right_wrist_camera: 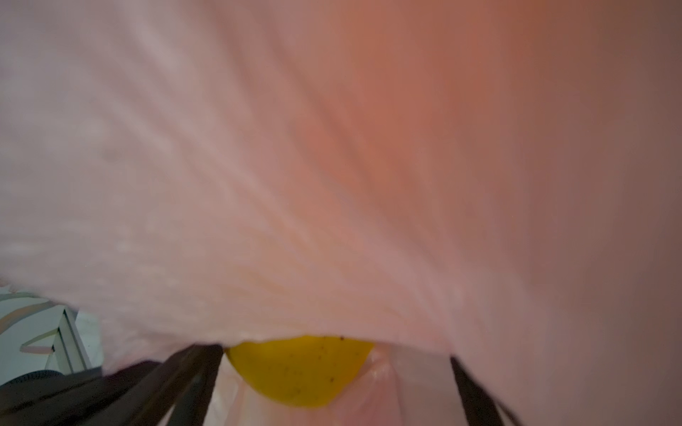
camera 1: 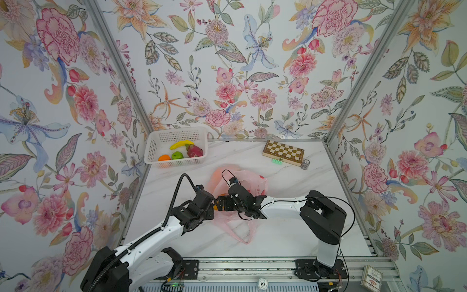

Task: Untie the knot of the plastic bag and take out the fruit
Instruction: Pick up the fruit from the plastic bag.

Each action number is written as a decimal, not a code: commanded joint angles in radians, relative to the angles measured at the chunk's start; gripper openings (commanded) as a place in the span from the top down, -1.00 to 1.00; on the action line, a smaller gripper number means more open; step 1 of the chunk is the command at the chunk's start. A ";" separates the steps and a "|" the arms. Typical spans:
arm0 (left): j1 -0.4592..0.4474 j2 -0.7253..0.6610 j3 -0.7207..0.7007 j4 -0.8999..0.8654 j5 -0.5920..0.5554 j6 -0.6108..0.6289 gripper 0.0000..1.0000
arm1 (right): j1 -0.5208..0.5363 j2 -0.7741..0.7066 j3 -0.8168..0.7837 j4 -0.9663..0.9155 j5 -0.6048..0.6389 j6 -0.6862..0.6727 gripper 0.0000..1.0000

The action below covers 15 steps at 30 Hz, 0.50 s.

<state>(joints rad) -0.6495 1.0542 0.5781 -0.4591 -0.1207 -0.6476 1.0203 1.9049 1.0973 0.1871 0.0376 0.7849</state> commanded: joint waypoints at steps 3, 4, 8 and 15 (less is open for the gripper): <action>-0.007 -0.016 -0.018 -0.003 -0.050 -0.024 0.96 | -0.013 0.078 0.070 0.010 -0.014 -0.010 -0.98; -0.007 -0.020 -0.022 -0.001 -0.055 -0.027 0.96 | -0.014 0.092 0.080 0.013 -0.024 -0.009 -0.98; -0.005 -0.030 -0.029 0.000 -0.064 -0.032 0.94 | -0.022 0.137 0.113 0.025 -0.081 0.007 -0.84; 0.001 -0.036 -0.031 0.005 -0.076 -0.031 0.91 | -0.027 0.103 0.087 0.040 -0.088 0.022 -0.54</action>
<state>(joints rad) -0.6495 1.0309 0.5602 -0.4484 -0.1654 -0.6682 0.9985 2.0338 1.1912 0.2153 -0.0448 0.8017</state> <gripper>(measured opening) 0.047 0.777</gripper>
